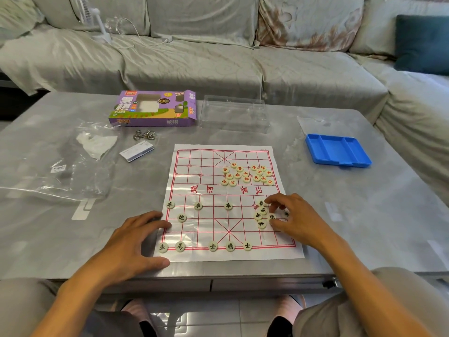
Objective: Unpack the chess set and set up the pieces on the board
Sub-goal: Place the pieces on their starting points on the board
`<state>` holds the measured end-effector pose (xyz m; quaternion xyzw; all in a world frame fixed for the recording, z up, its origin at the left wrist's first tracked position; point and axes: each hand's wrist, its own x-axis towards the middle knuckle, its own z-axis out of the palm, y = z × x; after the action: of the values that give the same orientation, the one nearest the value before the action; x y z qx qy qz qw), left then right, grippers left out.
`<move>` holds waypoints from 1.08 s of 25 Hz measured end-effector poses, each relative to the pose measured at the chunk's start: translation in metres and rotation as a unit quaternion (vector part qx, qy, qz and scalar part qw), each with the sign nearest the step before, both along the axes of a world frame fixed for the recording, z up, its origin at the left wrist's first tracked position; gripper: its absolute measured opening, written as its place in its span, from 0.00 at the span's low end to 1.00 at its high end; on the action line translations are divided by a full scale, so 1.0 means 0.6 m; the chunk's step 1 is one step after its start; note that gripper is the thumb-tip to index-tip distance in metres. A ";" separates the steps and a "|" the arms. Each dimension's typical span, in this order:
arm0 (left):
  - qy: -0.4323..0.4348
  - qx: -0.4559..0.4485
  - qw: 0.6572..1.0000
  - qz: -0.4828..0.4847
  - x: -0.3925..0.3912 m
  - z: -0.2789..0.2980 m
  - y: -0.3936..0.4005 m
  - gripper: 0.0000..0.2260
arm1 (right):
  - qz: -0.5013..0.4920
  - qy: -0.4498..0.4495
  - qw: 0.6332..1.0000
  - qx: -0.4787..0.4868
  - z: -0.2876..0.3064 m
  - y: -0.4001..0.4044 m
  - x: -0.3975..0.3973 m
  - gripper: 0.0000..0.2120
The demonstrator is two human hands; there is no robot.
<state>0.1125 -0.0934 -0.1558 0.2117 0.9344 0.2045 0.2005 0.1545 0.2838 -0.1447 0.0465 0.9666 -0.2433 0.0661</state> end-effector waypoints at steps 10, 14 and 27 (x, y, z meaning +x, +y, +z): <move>0.007 -0.001 1.000 0.001 -0.002 -0.008 0.000 0.31 | 0.010 0.037 0.998 0.058 -0.012 -0.013 -0.036 0.13; 0.004 -0.001 1.000 0.002 -0.002 -0.007 -0.003 0.35 | -0.031 0.044 0.996 0.074 -0.002 -0.033 -0.062 0.11; 0.022 0.011 1.000 0.008 0.001 -0.004 -0.002 0.34 | -0.030 0.114 0.993 -0.020 0.038 -0.121 -0.053 0.10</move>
<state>0.1134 -0.0948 -0.1582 0.2113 0.9378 0.2120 0.1758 0.1228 0.2112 -0.1221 0.0458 0.9609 -0.2681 -0.0510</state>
